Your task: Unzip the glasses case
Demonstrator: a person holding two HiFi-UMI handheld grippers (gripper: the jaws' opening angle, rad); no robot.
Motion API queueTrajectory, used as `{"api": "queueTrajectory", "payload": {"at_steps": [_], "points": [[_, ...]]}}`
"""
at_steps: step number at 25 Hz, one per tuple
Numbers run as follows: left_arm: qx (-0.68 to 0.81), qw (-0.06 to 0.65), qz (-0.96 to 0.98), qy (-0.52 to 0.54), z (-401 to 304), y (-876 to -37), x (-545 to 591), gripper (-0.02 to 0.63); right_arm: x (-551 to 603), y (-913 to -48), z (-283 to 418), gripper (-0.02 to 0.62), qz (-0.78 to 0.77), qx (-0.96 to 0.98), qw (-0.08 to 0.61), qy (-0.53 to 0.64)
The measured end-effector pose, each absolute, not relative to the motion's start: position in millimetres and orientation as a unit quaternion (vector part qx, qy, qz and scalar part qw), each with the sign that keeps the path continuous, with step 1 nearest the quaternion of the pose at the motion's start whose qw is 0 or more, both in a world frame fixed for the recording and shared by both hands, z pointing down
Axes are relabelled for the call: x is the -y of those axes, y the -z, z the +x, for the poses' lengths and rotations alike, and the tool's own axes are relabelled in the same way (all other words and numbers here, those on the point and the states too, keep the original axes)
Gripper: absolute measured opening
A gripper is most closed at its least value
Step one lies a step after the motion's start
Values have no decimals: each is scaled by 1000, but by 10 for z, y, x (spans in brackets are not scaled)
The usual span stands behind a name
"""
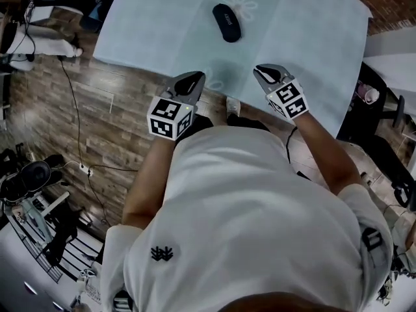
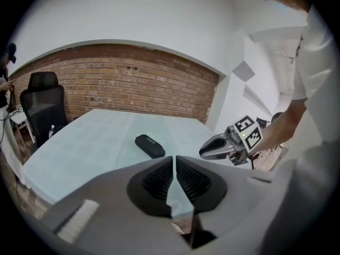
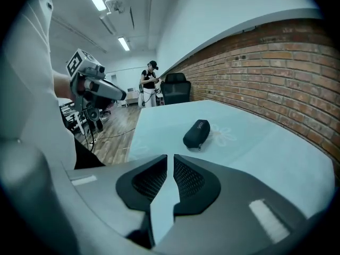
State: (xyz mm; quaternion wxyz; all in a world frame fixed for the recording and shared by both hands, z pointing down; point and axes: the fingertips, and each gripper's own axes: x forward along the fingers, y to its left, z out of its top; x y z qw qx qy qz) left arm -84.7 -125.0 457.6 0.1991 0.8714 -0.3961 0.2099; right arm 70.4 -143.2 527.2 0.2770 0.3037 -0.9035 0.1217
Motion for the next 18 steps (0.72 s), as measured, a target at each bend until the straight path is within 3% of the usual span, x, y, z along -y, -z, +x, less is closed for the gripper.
{"api": "queueTrajectory", "payload": {"at_steps": [18], "points": [[304, 172, 882, -315, -257, -5246, 2856, 57, 2329, -5997, 399, 44, 293, 889, 334, -113]]}}
